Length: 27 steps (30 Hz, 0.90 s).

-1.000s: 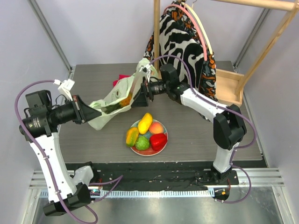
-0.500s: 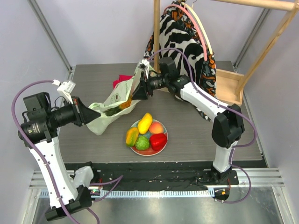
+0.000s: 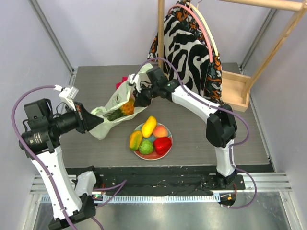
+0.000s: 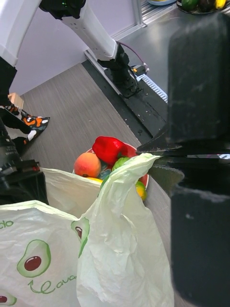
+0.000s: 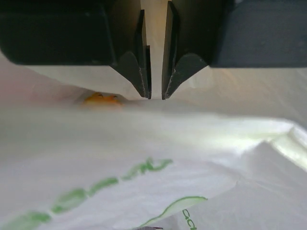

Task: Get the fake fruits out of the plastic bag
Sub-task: Adjust the plastic bag at the center of the board, then take out the fake fruit from the plastic bag.

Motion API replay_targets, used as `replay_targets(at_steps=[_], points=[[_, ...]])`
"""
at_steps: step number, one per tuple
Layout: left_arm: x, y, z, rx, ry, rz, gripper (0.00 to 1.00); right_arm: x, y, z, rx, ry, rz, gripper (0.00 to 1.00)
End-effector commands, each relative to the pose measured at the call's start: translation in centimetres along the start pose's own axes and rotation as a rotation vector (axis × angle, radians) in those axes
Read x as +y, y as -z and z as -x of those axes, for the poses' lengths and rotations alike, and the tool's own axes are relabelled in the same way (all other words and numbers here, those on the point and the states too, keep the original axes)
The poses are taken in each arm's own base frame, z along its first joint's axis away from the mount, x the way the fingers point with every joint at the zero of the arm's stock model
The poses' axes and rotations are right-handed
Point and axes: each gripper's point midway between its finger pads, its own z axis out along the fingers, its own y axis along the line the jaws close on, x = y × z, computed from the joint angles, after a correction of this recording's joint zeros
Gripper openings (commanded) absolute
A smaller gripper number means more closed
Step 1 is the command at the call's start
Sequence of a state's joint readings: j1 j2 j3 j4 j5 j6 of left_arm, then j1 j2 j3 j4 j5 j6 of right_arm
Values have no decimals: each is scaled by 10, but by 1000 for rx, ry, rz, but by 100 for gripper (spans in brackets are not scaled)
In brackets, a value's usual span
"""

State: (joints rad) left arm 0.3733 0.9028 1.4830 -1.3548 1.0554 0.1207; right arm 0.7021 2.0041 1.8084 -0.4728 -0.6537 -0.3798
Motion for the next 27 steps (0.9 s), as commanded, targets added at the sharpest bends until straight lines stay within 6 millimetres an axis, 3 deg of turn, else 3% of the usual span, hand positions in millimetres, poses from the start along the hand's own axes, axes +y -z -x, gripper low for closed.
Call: replay_targets(at_steps=[1, 2, 3, 5, 6, 8, 9, 10, 11, 12, 13, 19, 25, 27], points=[[-19, 4, -32, 75, 131, -59, 0, 2, -23, 15, 12, 241, -42, 25], [-24, 5, -39, 83, 144, -70, 0, 0, -28, 24, 1, 285, -54, 27], [-27, 5, -44, 87, 147, -87, 0, 1, -42, 17, 18, 289, -44, 30], [-32, 6, -61, 109, 181, -101, 0, 10, -56, 27, 13, 312, -40, 38], [-32, 5, -66, 115, 197, -105, 0, 12, -66, 20, 27, 310, -32, 49], [-32, 3, -78, 129, 235, -115, 0, 24, -81, 12, 52, 324, -28, 62], [-32, 3, -81, 128, 236, -117, 0, 25, -88, 14, 40, 323, -51, 73], [-32, 2, -82, 128, 237, -125, 0, 27, -95, 9, 43, 321, -59, 90], [-31, 1, -82, 124, 234, -125, 0, 31, -102, -1, 52, 311, -61, 95], [-30, 1, -82, 125, 232, -126, 0, 26, -107, 4, 22, 304, -104, 99], [-29, 1, -81, 124, 226, -121, 0, 23, -111, 2, 20, 298, -125, 100], [-29, 2, -85, 159, 229, -121, 0, 24, -128, 30, -69, 425, -173, 100], [-31, 2, -80, 177, 247, -139, 0, 46, -136, 19, 23, 575, -98, 100], [-32, 1, -77, 179, 266, -150, 0, 53, -137, 7, 81, 626, -72, 100]])
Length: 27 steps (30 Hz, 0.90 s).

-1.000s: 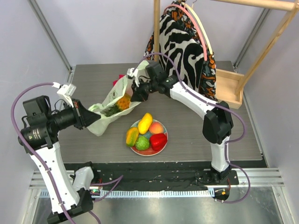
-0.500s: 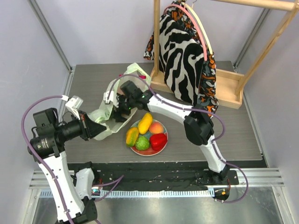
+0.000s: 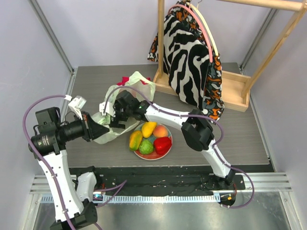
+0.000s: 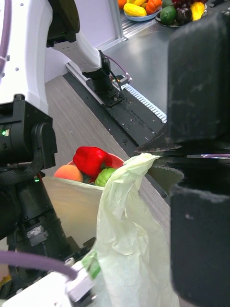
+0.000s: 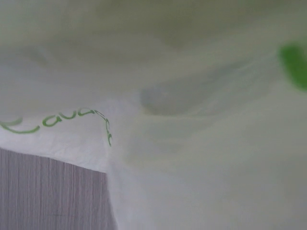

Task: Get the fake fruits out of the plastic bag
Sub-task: Take out the fake fruit from the plastic bag.

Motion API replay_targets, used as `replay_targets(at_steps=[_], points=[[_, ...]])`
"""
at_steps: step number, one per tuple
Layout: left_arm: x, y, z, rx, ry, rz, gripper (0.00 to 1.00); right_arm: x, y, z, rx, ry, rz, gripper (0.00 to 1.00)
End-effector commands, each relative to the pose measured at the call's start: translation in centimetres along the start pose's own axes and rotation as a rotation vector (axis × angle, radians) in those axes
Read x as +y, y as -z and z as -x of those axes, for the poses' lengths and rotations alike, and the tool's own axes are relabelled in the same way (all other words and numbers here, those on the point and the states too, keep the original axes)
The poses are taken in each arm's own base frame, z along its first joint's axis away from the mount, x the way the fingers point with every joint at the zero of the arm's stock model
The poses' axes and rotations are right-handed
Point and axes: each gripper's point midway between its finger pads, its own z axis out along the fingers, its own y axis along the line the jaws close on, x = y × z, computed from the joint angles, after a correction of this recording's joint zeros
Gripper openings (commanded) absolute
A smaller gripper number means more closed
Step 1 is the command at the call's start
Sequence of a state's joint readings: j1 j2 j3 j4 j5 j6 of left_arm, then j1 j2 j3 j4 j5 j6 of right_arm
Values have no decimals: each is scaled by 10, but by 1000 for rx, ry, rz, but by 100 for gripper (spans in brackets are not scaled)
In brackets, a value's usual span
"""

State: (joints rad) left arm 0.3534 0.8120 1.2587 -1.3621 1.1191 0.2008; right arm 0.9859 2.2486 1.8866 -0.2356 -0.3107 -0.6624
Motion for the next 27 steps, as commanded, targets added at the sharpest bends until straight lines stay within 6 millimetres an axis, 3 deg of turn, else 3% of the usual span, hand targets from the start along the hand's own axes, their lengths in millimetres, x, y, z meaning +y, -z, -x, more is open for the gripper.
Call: replay_targets(at_steps=[1, 8, 13, 14, 16, 17, 22, 23, 26, 27], points=[[-36, 10, -26, 104, 231, -70, 0, 13, 2, 24, 12, 185, 30, 100], [-54, 17, -11, 73, 230, -93, 0, 38, -8, -2, 126, 345, 94, 100], [-67, 20, -32, 87, 210, -94, 0, 29, -23, -13, 233, 443, 14, 100], [-68, 21, -35, 92, 210, -95, 0, 35, -30, -26, 268, 458, 36, 100], [-70, 21, -40, 88, 205, -99, 0, 39, -39, -22, 289, 532, 49, 100], [-71, 21, -40, 86, 204, -109, 0, 45, -42, -43, 360, 560, 77, 100], [-70, 18, -47, 99, 218, -135, 0, 61, -50, -66, 448, 717, 123, 99], [-71, 18, -49, 102, 211, -141, 0, 60, -51, -66, 452, 739, 127, 95], [-73, 19, -52, 103, 196, -146, 0, 60, -55, -61, 447, 756, 130, 46], [-70, 18, -51, 105, 194, -138, 0, 59, -55, -57, 441, 759, 121, 23]])
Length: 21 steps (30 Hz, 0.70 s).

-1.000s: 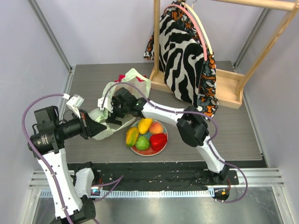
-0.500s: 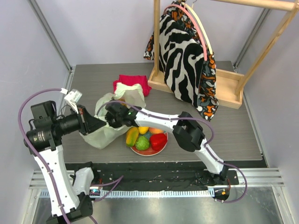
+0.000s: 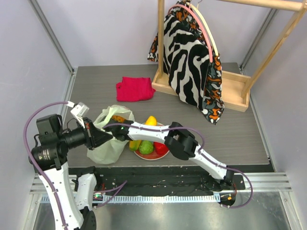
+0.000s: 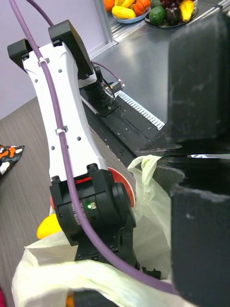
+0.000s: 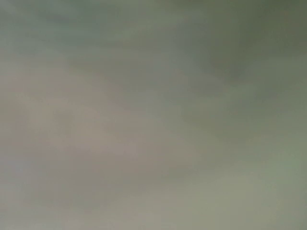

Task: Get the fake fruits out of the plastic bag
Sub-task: Take out the fake fruit from the plastic bag.

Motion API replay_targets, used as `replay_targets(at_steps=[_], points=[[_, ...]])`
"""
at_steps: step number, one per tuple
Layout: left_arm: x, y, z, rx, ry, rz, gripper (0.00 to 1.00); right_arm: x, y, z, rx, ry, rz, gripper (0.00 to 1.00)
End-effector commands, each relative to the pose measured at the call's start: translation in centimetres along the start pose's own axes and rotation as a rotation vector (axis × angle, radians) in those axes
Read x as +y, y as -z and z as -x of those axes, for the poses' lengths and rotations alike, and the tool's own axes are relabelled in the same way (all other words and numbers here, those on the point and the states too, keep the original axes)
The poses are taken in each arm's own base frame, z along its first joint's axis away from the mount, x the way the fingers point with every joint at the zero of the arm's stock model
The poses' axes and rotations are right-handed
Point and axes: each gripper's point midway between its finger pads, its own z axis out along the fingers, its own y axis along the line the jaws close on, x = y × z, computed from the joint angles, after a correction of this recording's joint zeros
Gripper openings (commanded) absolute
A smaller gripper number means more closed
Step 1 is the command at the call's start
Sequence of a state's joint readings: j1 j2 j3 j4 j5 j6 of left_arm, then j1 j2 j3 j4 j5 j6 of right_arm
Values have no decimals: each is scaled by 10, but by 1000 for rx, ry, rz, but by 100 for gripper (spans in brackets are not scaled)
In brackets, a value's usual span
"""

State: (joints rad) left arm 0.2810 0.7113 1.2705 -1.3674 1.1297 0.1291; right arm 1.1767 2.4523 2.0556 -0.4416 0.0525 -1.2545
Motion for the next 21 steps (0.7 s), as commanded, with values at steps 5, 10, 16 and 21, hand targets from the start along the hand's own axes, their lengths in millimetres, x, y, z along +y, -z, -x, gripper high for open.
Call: replay_targets(at_steps=[5, 10, 16, 21], points=[[-20, 10, -29, 92, 193, 27, 0, -24, 24, -11, 84, 4, -45, 5], [8, 12, 6, -21, 94, 190, 0, -42, 93, 3, -28, -155, -22, 1], [49, 24, 59, -183, -57, 413, 0, -45, 153, -5, -211, -543, 113, 1], [71, 17, 63, -192, 12, 446, 0, -79, 185, -24, -339, -774, 141, 1]])
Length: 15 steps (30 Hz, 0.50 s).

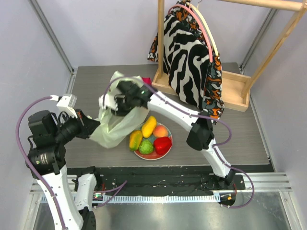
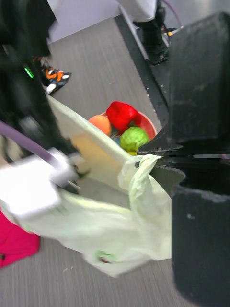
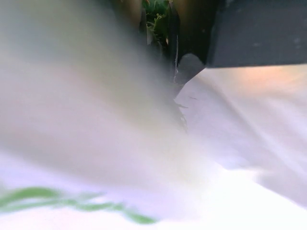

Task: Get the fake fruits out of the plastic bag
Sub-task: Take out the fake fruit from the plastic bag.

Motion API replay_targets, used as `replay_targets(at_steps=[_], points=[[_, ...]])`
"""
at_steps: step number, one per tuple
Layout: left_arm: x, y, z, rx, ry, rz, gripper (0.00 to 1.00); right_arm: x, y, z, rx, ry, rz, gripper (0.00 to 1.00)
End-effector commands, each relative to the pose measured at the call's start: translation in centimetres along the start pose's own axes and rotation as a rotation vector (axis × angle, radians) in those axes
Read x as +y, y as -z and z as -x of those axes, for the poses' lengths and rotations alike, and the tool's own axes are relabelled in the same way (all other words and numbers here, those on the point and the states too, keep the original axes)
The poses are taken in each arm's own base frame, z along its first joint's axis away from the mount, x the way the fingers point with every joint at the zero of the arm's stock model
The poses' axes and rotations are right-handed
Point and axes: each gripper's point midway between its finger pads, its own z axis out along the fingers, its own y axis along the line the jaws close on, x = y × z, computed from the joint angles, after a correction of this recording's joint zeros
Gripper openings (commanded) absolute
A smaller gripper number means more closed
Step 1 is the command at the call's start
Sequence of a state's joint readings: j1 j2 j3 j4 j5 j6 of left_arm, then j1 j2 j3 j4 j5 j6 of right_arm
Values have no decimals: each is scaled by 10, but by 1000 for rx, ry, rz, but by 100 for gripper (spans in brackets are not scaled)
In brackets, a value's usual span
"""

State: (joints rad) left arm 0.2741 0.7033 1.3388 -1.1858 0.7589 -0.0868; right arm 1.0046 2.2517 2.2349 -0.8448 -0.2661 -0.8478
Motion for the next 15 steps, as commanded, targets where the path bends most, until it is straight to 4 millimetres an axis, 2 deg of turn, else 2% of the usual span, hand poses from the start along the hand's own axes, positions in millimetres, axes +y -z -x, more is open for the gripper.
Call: replay_targets(at_steps=[1, 3, 4, 6, 7, 8, 9, 11, 13, 14, 15], points=[[24, -13, 23, -68, 27, 85, 0, -13, 66, 33, -200, -262, 91, 1], [34, -18, 29, -82, 31, 113, 0, -16, 79, 36, -242, -283, 111, 1], [36, -21, 33, -87, 31, 114, 0, -10, 85, 44, -284, -286, 151, 1], [38, -31, 50, -109, 32, 80, 0, 3, 93, 48, -324, -342, 215, 1], [41, -37, 65, -135, 18, 67, 0, 4, 96, 56, -377, -363, 249, 1], [44, -42, 72, -144, 20, 60, 0, 13, 92, 54, -380, -444, 298, 1], [46, -48, 76, -145, 33, 43, 0, 9, 96, 63, -425, -448, 295, 1], [61, -66, 82, -119, 68, 39, 0, 10, 103, 79, -479, -526, 346, 1], [67, -77, 83, -88, 112, 25, 0, -2, 113, 99, -555, -517, 332, 1], [78, -88, 80, -54, 153, 31, 0, -13, 123, 112, -601, -508, 301, 1], [81, -93, 79, -40, 189, 27, 0, -22, 127, 118, -621, -499, 274, 1]])
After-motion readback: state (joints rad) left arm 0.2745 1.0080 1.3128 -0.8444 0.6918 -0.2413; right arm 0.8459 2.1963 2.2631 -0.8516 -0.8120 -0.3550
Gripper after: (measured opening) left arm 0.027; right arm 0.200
